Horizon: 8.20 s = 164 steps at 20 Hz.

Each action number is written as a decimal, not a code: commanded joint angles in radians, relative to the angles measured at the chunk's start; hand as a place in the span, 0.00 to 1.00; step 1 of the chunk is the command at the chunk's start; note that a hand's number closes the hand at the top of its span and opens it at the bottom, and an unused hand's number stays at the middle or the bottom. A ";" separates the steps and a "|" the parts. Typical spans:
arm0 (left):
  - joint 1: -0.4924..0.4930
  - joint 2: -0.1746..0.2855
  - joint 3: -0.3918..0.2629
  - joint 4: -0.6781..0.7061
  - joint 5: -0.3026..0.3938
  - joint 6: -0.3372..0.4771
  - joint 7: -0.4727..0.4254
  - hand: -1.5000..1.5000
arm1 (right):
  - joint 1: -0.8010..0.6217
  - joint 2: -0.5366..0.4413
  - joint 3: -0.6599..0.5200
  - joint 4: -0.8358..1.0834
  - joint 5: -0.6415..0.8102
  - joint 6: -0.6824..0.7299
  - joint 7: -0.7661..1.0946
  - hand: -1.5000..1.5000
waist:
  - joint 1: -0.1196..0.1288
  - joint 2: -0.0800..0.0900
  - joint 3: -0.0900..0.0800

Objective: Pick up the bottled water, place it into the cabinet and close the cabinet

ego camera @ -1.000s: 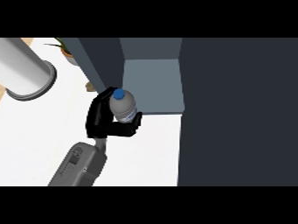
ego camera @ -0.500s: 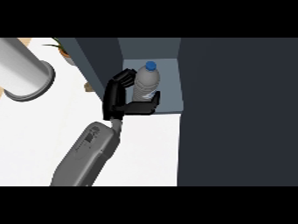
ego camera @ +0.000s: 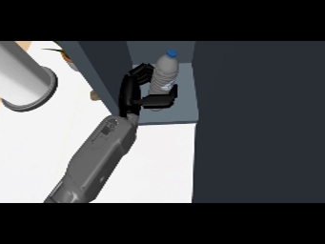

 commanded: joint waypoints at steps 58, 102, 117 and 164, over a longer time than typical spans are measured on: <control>-0.088 0.000 -0.188 0.017 0.291 -0.030 -0.251 0.00 | -0.099 -0.004 -0.065 -0.110 -0.087 -0.066 0.160 0.00 | 0.035 -0.016 0.001; 0.961 0.731 -0.183 -1.123 0.417 -0.282 -0.323 0.00 | -0.051 -0.013 0.198 -0.335 0.021 0.250 0.261 1.00 | 0.042 -0.019 -0.007; 1.126 0.863 -0.018 -1.168 0.539 -0.388 -0.327 0.00 | -0.203 -0.072 0.398 -0.335 0.074 0.270 0.363 1.00 | 0.066 -0.034 -0.017; 1.458 1.022 0.387 -0.998 0.692 -0.875 -0.455 0.00 | -1.795 0.338 1.023 0.586 -0.014 -0.565 0.764 1.00 | 0.122 -0.005 -0.001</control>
